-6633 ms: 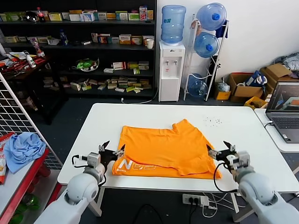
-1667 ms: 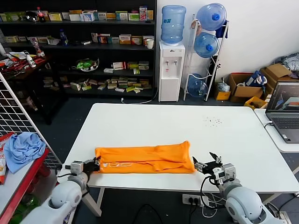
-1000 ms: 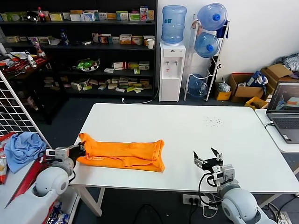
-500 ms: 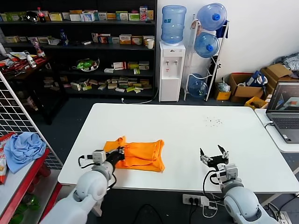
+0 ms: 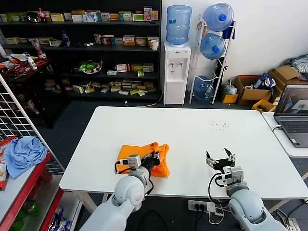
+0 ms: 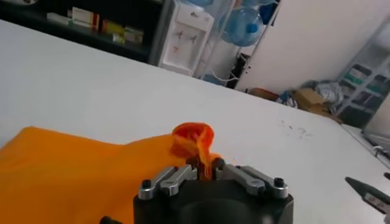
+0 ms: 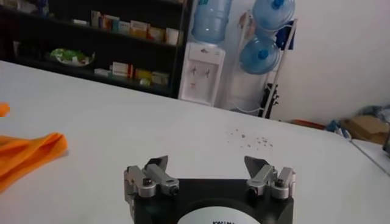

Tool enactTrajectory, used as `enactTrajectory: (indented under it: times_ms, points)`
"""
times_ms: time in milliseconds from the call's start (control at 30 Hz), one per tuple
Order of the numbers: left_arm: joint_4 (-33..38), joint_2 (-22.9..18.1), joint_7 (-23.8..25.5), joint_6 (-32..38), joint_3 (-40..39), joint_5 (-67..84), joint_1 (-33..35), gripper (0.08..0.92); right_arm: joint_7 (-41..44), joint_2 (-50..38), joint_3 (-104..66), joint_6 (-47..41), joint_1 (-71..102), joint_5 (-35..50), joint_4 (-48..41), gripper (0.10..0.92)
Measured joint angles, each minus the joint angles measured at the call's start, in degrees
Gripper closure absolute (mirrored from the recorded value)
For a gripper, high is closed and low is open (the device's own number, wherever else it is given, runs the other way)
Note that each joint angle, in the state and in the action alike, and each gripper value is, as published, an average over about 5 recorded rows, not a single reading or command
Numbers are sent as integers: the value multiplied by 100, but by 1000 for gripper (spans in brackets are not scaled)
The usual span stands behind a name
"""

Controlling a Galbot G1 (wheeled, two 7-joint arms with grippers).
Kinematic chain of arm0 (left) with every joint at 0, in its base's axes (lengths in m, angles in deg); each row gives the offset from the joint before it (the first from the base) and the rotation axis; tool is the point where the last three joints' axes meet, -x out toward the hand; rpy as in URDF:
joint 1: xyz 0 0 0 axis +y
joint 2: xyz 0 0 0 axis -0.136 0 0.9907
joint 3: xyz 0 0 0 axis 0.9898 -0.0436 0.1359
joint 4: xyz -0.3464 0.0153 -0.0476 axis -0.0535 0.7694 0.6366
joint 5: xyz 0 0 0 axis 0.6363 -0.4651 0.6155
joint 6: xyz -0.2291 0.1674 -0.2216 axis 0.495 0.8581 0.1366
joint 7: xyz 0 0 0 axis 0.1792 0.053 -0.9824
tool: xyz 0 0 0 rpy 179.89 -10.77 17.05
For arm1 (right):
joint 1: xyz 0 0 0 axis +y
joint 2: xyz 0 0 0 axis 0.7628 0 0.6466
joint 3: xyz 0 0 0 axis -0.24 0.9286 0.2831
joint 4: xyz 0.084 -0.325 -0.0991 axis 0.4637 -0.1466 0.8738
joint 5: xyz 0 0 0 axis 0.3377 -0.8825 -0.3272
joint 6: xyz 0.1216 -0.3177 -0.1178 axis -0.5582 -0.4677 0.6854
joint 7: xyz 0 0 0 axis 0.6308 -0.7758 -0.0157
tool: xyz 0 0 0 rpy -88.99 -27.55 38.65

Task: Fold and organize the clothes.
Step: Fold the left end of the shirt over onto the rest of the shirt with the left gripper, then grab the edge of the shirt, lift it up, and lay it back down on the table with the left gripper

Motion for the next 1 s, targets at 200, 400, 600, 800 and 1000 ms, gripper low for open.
enactTrajectory:
  times_ms: [200,400,600,800,1000]
  points:
    - [-91,-136,157,298,17,-18,4,556,-3,-30,30,-19,-73,56,9,203]
    - [147,358,359,525,220,-35,210,382,23,-37,44,-12,-90,57,15,203]
    - [259,1250,671,490,641,-17,581,219,77,11,93,23,-94,6,-34,203]
    - [256,1934,1077,189,1107,194,811,178,94,23,98,41,-76,17,-77,203]
    - [70,2225,1480,-102,1395,534,788,177,103,25,46,56,5,0,-58,203]
